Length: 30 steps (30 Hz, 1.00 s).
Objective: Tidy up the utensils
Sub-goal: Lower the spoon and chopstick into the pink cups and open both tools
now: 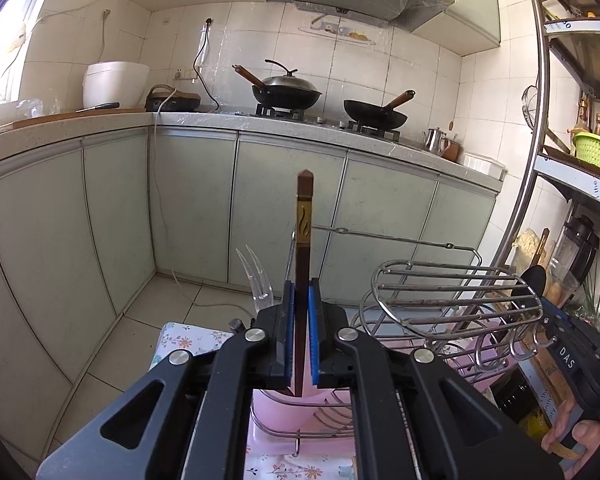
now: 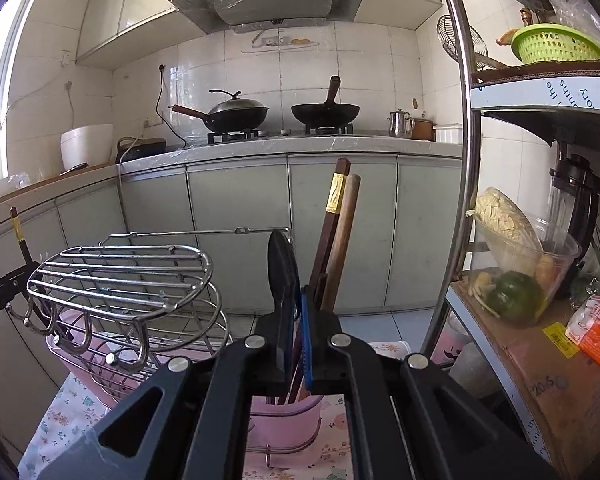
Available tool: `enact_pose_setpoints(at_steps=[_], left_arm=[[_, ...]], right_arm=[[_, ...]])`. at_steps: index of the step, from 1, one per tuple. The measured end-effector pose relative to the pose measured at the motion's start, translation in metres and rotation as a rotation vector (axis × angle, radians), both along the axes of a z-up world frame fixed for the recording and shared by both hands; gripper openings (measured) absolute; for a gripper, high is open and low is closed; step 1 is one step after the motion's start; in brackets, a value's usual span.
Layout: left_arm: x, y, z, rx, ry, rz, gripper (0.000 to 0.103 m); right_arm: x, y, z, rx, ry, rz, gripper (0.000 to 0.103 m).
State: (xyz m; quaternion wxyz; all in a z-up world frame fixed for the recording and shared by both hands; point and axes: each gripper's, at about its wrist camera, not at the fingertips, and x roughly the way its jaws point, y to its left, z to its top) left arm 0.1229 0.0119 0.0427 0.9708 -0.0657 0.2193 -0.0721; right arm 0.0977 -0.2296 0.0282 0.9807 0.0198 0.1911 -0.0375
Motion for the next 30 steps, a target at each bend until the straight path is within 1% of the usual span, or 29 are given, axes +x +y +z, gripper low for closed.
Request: enact_pose_setpoints(at_steps=[12, 14, 19, 23, 28, 29, 30], left_arm=[[-0.002, -0.005, 0.002, 0.021, 0.006, 0.002, 0.006], [-0.003, -0.006, 0.002, 0.023, 0.008, 0.002, 0.006], [-0.006, -0.008, 0.003, 0.032, 0.010, 0.003, 0.006], [-0.008, -0.009, 0.005, 0.038, 0.010, 0.003, 0.006], [-0.011, -0.009, 0.008, 0.043, 0.008, 0.004, 0.007], [-0.012, -0.009, 0.009, 0.042, 0.008, 0.003, 0.009], [-0.013, -0.009, 0.009, 0.042, 0.007, 0.004, 0.015]], right_arm=[[0.001, -0.003, 0.002, -0.002, 0.005, -0.009, 0.005], [0.001, -0.004, 0.002, -0.003, 0.006, -0.009, 0.009], [0.000, -0.003, 0.004, -0.016, -0.001, -0.011, 0.013], [-0.002, -0.001, 0.005, -0.030, -0.007, -0.009, 0.018], [-0.005, 0.001, 0.006, -0.034, -0.009, -0.006, 0.020], [-0.005, 0.000, 0.007, -0.034, -0.010, -0.006, 0.020], [-0.006, 0.001, 0.008, -0.036, -0.012, -0.006, 0.020]])
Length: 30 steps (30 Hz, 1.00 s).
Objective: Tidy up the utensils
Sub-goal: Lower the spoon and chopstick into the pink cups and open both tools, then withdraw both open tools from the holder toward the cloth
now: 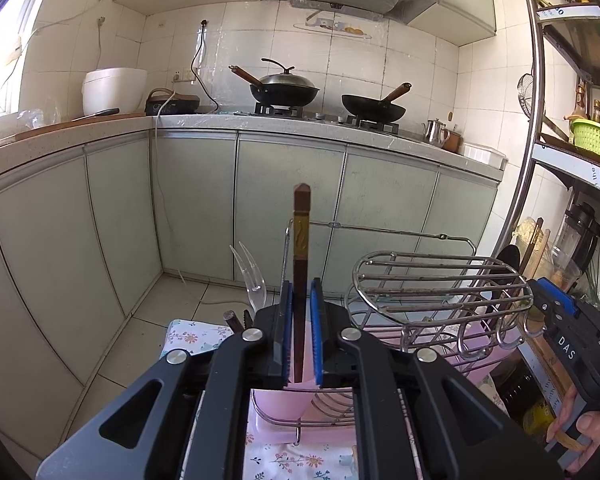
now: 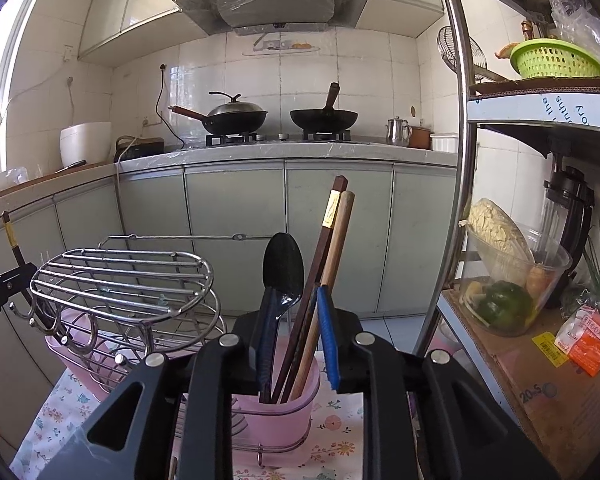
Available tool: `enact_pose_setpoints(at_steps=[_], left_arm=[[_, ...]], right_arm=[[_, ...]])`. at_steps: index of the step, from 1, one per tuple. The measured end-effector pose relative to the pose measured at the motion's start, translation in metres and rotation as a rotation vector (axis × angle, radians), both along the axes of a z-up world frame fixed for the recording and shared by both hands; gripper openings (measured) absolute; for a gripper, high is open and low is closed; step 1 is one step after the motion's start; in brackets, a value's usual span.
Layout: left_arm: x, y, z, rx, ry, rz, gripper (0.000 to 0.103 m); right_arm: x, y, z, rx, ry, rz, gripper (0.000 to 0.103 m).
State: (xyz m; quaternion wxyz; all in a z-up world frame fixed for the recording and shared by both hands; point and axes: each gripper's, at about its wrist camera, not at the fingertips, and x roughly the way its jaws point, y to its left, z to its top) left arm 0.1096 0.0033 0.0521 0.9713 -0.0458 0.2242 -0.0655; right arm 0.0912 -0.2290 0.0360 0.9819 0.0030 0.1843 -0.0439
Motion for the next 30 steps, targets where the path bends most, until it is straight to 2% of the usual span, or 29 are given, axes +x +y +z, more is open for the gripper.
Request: enact_pose_setpoints(at_steps=[3, 14, 18, 22, 30], left_arm=[[-0.006, 0.000, 0.004, 0.000, -0.014, 0.002, 0.027], [-0.041, -0.002, 0.020, 0.001, -0.046, -0.032, 0.028], [-0.057, -0.006, 0.016, 0.007, -0.031, -0.069, 0.028], [-0.064, -0.012, 0.001, -0.014, 0.036, -0.119, 0.028], [-0.054, -0.031, -0.066, -0.040, 0.295, -0.175, 0.028]], right_arm=[[-0.003, 0.000, 0.001, -0.003, -0.002, 0.003, 0.021], [-0.035, -0.005, 0.007, 0.011, -0.011, 0.024, 0.021], [-0.047, -0.009, -0.002, 0.046, 0.022, 0.045, 0.021], [-0.054, -0.012, -0.022, 0.094, 0.108, 0.082, 0.021], [-0.058, -0.009, -0.078, 0.203, 0.343, 0.198, 0.021]])
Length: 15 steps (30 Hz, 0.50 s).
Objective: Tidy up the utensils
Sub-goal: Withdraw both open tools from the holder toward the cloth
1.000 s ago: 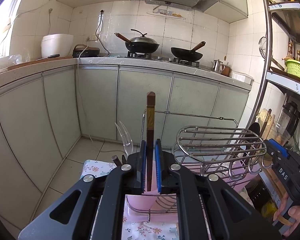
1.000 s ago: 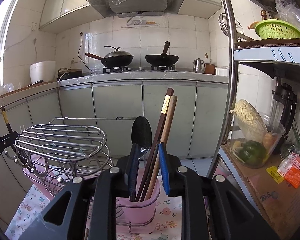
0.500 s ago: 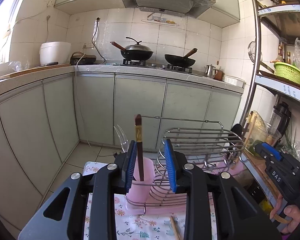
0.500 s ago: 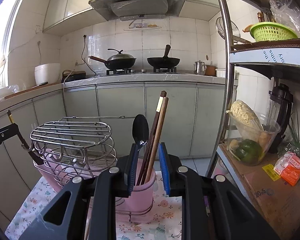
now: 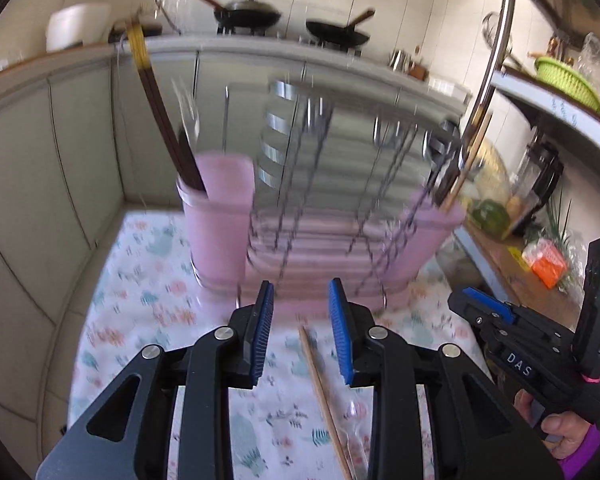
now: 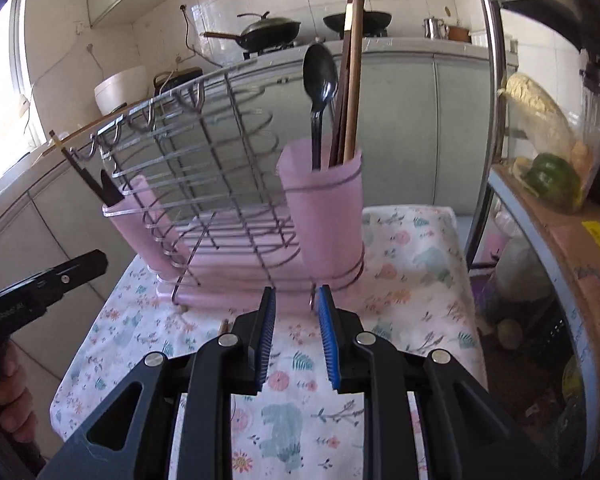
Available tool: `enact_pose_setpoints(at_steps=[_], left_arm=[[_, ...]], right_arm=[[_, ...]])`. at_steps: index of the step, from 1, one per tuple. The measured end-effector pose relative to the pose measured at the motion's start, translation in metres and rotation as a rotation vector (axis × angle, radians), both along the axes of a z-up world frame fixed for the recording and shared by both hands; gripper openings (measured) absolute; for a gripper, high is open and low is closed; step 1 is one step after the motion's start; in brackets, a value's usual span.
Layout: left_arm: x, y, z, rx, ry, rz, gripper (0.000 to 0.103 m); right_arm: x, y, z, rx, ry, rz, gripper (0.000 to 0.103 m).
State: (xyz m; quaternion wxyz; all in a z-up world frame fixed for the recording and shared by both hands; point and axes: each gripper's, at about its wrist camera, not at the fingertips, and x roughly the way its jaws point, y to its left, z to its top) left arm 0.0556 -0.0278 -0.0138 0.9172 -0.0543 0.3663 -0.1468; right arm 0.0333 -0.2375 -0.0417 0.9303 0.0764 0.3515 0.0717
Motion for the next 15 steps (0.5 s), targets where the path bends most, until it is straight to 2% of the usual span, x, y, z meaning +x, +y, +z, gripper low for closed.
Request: enact_pose_setpoints(at_steps=[5, 10, 15], left_arm=[[0.009, -0.015, -0.037, 0.034, 0.116, -0.039, 0.028], [0.029, -0.024, -0.070, 0.026, 0.281, -0.061, 0.028], [0.048, -0.034, -0.089, 0.032, 0.372, -0.062, 0.028]], right_arm=[[-0.003, 0.007, -0.027, 0.045, 0.104, 0.071, 0.021], [0.002, 0.007, -0.046, 0.156, 0.221, 0.139, 0.021], [0.007, 0.005, -0.061, 0.226, 0.314, 0.187, 0.021]])
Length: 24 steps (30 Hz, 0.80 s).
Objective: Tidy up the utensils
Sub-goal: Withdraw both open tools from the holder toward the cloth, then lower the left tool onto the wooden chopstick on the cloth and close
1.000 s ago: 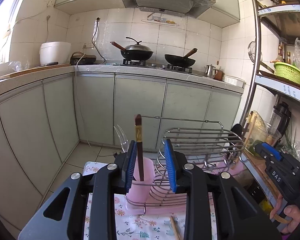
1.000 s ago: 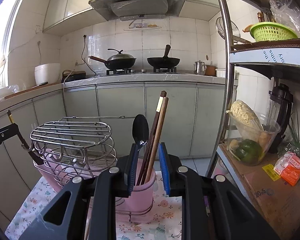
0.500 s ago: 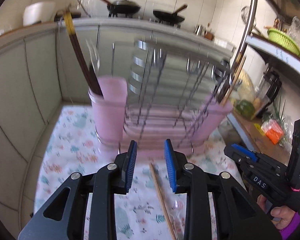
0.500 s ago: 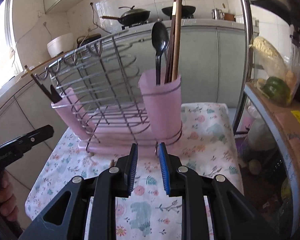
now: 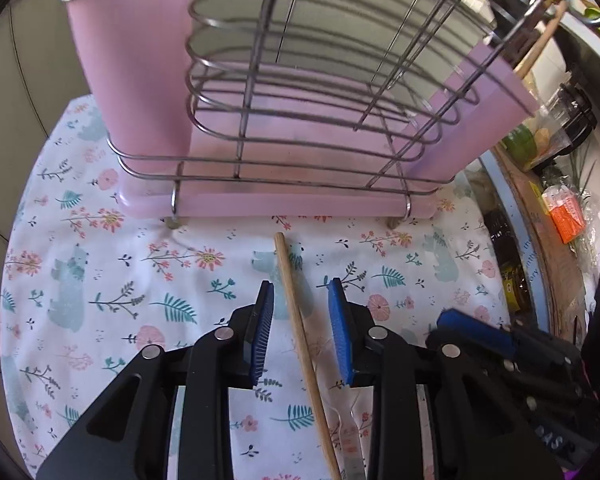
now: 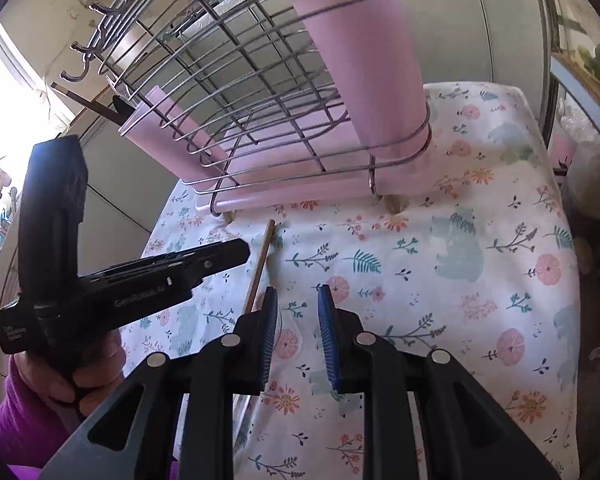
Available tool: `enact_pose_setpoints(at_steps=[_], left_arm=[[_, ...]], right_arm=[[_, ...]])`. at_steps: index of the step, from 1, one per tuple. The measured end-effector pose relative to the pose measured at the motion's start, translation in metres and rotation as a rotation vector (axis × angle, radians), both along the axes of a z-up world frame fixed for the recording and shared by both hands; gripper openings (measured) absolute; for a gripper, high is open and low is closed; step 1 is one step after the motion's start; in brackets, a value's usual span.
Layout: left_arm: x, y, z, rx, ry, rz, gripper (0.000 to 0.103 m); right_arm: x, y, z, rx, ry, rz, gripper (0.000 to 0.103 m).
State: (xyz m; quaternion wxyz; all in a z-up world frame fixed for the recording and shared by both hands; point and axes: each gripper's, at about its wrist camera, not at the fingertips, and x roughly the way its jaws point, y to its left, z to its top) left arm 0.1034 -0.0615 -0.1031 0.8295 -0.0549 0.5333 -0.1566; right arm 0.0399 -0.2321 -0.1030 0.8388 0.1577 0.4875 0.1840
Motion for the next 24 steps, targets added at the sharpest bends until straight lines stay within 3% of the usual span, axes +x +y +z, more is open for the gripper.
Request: enact_pose_setpoints(at_steps=[5, 10, 11, 19, 24], left_arm=[[0.012, -0.010, -0.019, 0.046, 0.066, 0.011, 0.027], [0.017, -0.011, -0.032, 0.074, 0.092, 0.044, 0.016], [0.017, -0.011, -0.032, 0.078, 0.087, 0.048, 0.009], [0.007, 0.021, -0.023, -0.021, 0.078, 0.080, 0.006], [-0.005, 0.051, -0.009, -0.070, 0.044, 0.086, 0.006]], right_arm=[[0.000, 0.006, -0.013, 0.027, 0.062, 0.048, 0.020], [0.003, 0.009, -0.023, 0.066, 0.119, 0.063, 0.020], [0.004, 0.009, -0.025, 0.077, 0.130, 0.062, 0.020], [0.014, 0.012, -0.038, 0.160, 0.234, 0.068, 0.020], [0.024, 0.020, -0.048, 0.158, 0.276, 0.073, 0.020]])
